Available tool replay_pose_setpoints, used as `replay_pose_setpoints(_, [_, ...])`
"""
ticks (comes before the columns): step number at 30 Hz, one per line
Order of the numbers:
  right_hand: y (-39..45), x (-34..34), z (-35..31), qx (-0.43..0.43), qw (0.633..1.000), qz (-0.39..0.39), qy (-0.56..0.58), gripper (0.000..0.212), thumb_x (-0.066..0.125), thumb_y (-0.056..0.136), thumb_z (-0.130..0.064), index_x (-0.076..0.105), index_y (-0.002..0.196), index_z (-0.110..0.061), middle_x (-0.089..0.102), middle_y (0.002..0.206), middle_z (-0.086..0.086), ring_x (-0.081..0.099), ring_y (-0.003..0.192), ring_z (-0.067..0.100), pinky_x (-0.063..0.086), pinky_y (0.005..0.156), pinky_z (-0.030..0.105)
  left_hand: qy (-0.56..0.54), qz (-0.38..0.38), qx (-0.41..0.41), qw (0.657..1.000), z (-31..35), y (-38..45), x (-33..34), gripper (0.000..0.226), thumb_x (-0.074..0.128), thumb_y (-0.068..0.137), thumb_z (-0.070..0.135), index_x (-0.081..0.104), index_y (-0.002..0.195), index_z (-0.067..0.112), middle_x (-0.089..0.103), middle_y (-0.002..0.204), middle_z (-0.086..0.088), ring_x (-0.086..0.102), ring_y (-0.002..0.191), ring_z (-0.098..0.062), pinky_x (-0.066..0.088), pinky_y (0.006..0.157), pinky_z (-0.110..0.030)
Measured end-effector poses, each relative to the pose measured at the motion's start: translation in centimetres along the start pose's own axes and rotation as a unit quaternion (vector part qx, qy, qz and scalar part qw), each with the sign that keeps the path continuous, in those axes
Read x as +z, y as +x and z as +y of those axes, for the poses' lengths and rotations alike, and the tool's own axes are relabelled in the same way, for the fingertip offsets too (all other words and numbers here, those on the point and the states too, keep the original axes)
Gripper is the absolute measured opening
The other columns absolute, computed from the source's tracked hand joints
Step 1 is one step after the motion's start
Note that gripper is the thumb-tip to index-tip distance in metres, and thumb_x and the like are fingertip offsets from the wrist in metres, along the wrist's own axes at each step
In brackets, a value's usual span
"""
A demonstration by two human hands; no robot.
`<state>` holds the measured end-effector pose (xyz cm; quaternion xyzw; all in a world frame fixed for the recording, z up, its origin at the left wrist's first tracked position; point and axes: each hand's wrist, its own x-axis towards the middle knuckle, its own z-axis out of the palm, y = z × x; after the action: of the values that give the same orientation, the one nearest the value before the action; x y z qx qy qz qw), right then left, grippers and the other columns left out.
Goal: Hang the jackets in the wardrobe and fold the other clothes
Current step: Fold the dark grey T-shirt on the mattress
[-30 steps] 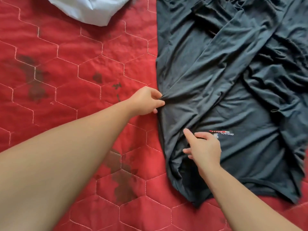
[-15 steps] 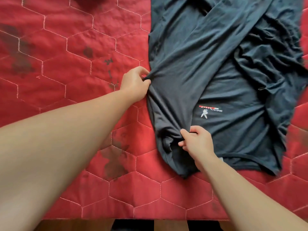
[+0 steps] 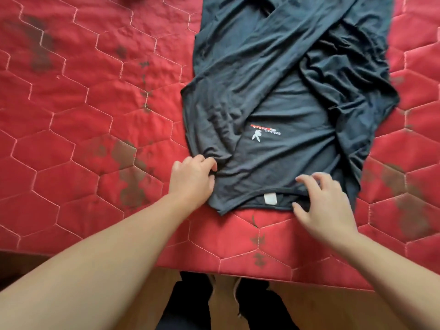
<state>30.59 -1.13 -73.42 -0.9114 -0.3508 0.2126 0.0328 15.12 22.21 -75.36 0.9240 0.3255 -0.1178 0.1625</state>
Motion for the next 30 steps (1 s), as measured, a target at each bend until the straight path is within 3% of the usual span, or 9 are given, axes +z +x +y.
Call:
replay_pose_setpoints(3, [0.0,0.5,1.6,-0.036,0.999,-0.010,-0.030,0.049,0.076,0.070,-0.037,0.059,0.113,-0.020,0.054,0.104,0.007,0.056,0.092,0.033,0.048,0.076,0.044,-0.015,0.044,0.090,0.995,1.6,-0.9,1.0,0.018,0.056,0.082,0.038,0.068,0.090,0.027,0.066,0.088,0.002,0.060,0.087,-0.028,0.038,0.075,-0.036])
replay_pose_setpoints(6, [-0.6,1.3,2.3,-0.113,0.992,-0.007,-0.048,0.051,0.076,0.066,-0.041,0.059,0.110,-0.022,0.054,0.099,0.003,0.055,0.087,0.029,0.047,0.071,0.041,-0.029,-0.066,0.146,0.987,3.3,-3.0,2.2,0.050,0.058,0.074,0.067,0.061,0.108,0.030,0.058,0.102,0.005,0.053,0.096,-0.021,0.042,0.082,-0.037])
replay_pose_setpoints(9, [-1.0,1.7,2.7,-0.134,0.989,0.011,-0.056,0.050,0.073,0.061,-0.026,0.060,0.109,-0.019,0.055,0.099,0.004,0.055,0.084,0.030,0.046,0.068,0.040,-0.097,-0.096,0.100,0.986,3.5,-4.3,3.2,0.044,0.072,0.079,0.041,0.056,0.119,0.030,0.052,0.108,0.006,0.051,0.102,-0.020,0.044,0.090,-0.037])
replay_pose_setpoints(12, [-0.3,1.5,3.3,-0.104,0.988,0.045,-0.106,0.055,0.070,0.053,-0.017,0.060,0.108,-0.017,0.057,0.099,0.005,0.055,0.088,0.033,0.042,0.072,0.041,-0.144,-0.094,0.077,0.982,3.4,-4.6,2.8,0.033,0.060,0.086,0.014,0.058,0.115,0.029,0.050,0.092,0.010,0.058,0.096,-0.022,0.048,0.083,-0.037])
replay_pose_setpoints(15, [0.5,0.7,3.8,-0.103,0.977,0.050,-0.180,0.043,0.069,0.053,-0.010,0.060,0.094,-0.018,0.058,0.085,0.002,0.058,0.080,0.030,0.033,0.075,0.040,-0.099,-0.076,0.099,0.987,2.8,-4.8,2.2,0.042,0.052,0.081,0.003,0.056,0.117,0.024,0.059,0.096,0.003,0.057,0.098,-0.024,0.047,0.080,-0.037])
replay_pose_setpoints(20, [-0.8,0.1,4.5,-0.129,0.983,-0.036,-0.124,0.022,0.063,0.061,-0.002,0.059,0.078,-0.016,0.053,0.072,0.002,0.060,0.067,0.031,0.041,0.065,0.039,-0.005,-0.200,0.088,0.976,2.2,-5.7,1.1,0.040,0.050,0.077,0.006,0.050,0.112,0.027,0.059,0.100,0.002,0.058,0.097,-0.026,0.043,0.070,-0.033])
replay_pose_setpoints(25, [-4.4,-0.3,3.8,-0.084,0.980,-0.164,-0.078,0.014,0.050,0.080,-0.006,0.056,0.086,-0.017,0.048,0.090,-0.001,0.055,0.083,0.025,0.039,0.067,0.034,-0.018,-0.355,0.090,0.930,2.4,-6.3,-1.5,0.028,0.056,0.078,0.010,0.059,0.095,0.032,0.059,0.085,0.003,0.059,0.083,-0.018,0.045,0.065,-0.026])
replay_pose_setpoints(27, [-5.0,-1.2,3.2,-0.063,0.977,-0.198,-0.056,0.017,0.049,0.081,-0.008,0.051,0.082,-0.024,0.045,0.091,-0.005,0.052,0.081,0.020,0.035,0.065,0.030,-0.029,-0.371,0.102,0.923,2.5,-6.2,-3.0,0.025,0.057,0.079,0.012,0.067,0.092,0.031,0.058,0.075,0.007,0.056,0.077,-0.016,0.047,0.068,-0.026])
replay_pose_setpoints(30, [-4.2,-3.6,2.3,-0.059,0.980,-0.185,-0.045,0.016,0.051,0.078,-0.013,0.048,0.077,-0.028,0.051,0.091,-0.007,0.057,0.091,0.019,0.041,0.069,0.030,-0.020,-0.303,0.117,0.946,2.3,-5.6,-5.7,0.024,0.055,0.080,0.017,0.072,0.092,0.027,0.066,0.086,0.008,0.061,0.090,-0.017,0.049,0.075,-0.026])
